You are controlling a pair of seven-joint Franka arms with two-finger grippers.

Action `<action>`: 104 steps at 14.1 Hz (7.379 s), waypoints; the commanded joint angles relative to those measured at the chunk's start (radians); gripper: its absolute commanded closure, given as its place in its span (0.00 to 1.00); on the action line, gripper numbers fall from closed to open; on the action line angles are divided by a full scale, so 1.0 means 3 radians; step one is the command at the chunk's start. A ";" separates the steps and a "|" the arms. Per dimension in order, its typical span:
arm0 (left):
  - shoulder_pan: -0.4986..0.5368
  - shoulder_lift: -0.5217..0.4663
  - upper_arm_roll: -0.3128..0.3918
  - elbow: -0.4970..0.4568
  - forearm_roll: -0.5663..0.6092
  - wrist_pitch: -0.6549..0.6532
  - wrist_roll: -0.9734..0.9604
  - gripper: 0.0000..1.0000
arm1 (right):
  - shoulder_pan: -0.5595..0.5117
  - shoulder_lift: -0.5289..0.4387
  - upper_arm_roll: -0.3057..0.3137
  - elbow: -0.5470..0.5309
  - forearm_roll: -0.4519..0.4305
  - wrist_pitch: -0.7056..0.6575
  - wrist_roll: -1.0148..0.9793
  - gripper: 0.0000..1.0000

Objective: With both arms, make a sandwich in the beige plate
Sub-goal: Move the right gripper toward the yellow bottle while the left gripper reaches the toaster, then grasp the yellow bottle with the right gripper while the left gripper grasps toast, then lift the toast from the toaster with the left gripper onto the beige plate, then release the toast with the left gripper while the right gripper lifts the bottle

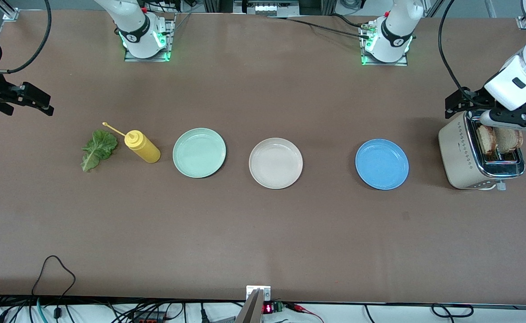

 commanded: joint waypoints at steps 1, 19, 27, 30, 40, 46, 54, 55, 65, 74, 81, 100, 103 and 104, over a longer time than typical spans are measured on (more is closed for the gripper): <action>-0.0027 0.0010 0.0027 0.0040 -0.0028 -0.0062 0.0034 0.00 | 0.0049 -0.0025 0.0006 -0.0043 0.0022 -0.0026 -0.0026 0.00; 0.0913 0.0793 0.0089 -0.0218 0.0724 0.0657 0.0693 0.00 | -0.0210 -0.0062 -0.0715 -0.1730 0.1698 0.1094 -0.3623 0.00; 0.1057 0.0399 0.0084 -0.1176 0.0718 0.1518 0.0703 0.07 | -0.0727 0.0792 -0.0709 -0.1751 0.3058 0.0900 -0.6242 0.00; 0.1103 0.0394 0.0084 -0.1223 0.0718 0.1447 0.0708 0.47 | -0.0799 0.1078 -0.0715 -0.1751 0.3539 0.0634 -0.6978 0.00; 0.1108 0.0389 0.0048 -0.1050 0.0718 0.1059 0.0703 0.99 | -0.0810 0.1856 -0.0709 -0.1710 0.4292 -0.0036 -0.8334 0.00; 0.1087 0.0389 -0.0130 -0.0156 0.0723 -0.0034 0.0708 0.99 | -0.0774 0.2132 -0.0669 -0.1639 0.4501 -0.0138 -0.8723 0.00; 0.1052 0.0562 -0.1117 0.0342 0.0708 -0.0905 0.0632 0.99 | -0.0646 0.2270 -0.0480 -0.1639 0.4777 -0.0134 -0.8862 0.00; 0.1052 0.0633 -0.1245 0.0342 0.0688 -0.0931 0.0566 0.99 | -0.0616 0.2275 -0.0479 -0.1639 0.4803 -0.0139 -0.8887 0.00; 0.0899 0.1707 -0.1486 0.0296 -0.1974 0.0202 0.0350 0.99 | -0.0447 0.2306 -0.0464 -0.1639 0.4921 -0.0144 -0.8908 0.00; 0.0402 0.2443 -0.1486 -0.0184 -0.3908 0.1543 0.2316 0.99 | -0.0436 0.2301 -0.0469 -0.1603 0.4885 -0.0144 -0.8934 0.62; 0.0127 0.2648 -0.1476 -0.0348 -0.4431 0.1815 0.2907 0.99 | -0.0416 0.2286 -0.0479 -0.1384 0.4721 -0.0047 -0.8607 0.66; 0.0177 0.2025 -0.1128 -0.0221 -0.2240 0.1432 0.2106 0.00 | 0.0335 0.1724 -0.0495 -0.0816 0.3899 0.1353 -0.6941 0.65; 0.0300 0.1862 -0.1128 -0.0180 -0.1473 0.1105 0.1631 0.00 | 0.0636 0.1642 -0.0500 -0.0729 0.3638 0.1731 -0.6613 0.65; 0.0320 0.1806 -0.1128 -0.0180 -0.1207 0.0993 0.1472 0.00 | 0.0734 0.1596 -0.0500 -0.0728 0.3460 0.1925 -0.6450 0.65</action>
